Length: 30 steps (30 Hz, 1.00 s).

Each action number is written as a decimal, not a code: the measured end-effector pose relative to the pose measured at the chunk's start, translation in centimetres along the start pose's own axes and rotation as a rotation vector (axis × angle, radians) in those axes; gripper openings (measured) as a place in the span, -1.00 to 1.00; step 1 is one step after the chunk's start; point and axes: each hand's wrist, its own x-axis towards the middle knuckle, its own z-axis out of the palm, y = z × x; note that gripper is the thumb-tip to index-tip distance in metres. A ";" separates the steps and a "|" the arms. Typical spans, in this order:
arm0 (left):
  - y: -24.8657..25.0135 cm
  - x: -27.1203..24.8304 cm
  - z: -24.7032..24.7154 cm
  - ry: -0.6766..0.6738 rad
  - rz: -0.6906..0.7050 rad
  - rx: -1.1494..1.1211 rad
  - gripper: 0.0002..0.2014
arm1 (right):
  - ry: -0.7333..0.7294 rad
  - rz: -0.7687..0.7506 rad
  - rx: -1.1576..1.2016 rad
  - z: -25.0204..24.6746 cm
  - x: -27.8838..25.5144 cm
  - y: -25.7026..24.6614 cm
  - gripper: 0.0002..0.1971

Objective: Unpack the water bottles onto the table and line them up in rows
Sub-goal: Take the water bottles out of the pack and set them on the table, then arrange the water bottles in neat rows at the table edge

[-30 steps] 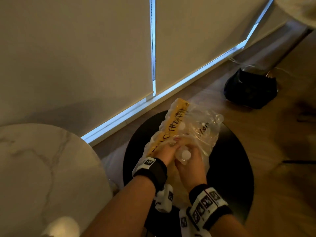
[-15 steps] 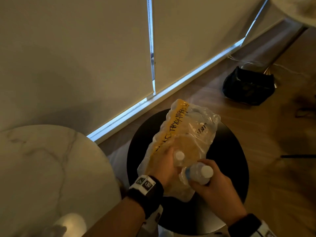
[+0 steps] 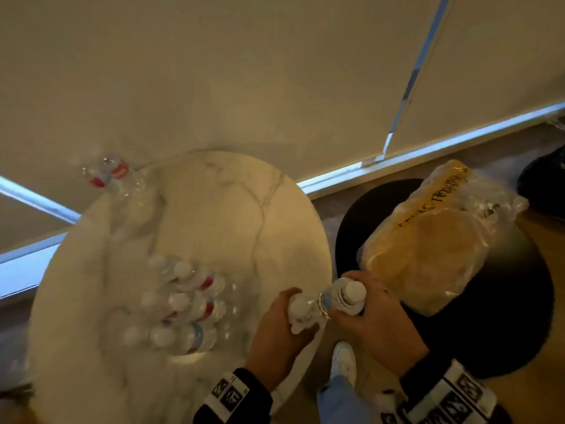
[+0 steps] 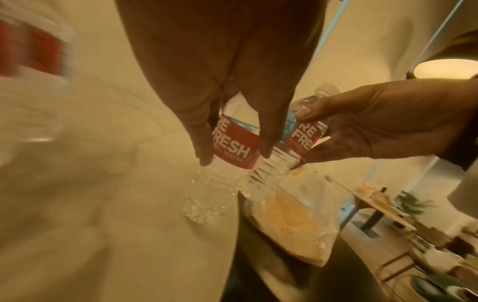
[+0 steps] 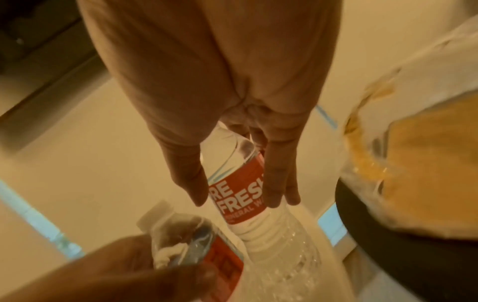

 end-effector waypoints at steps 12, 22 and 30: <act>-7.8 -2.7 -8.5 0.187 0.002 0.069 -0.33 | -0.066 0.077 -0.115 14.2 0.1 -5.5 -0.40; -6.2 -4.3 -10.7 0.140 0.069 0.195 -0.22 | -0.343 0.029 -0.193 9.3 0.7 -8.2 -0.25; -2.1 -8.4 -19.4 0.415 0.214 0.120 -0.71 | -0.427 -0.285 -0.304 5.5 7.8 -16.5 -0.67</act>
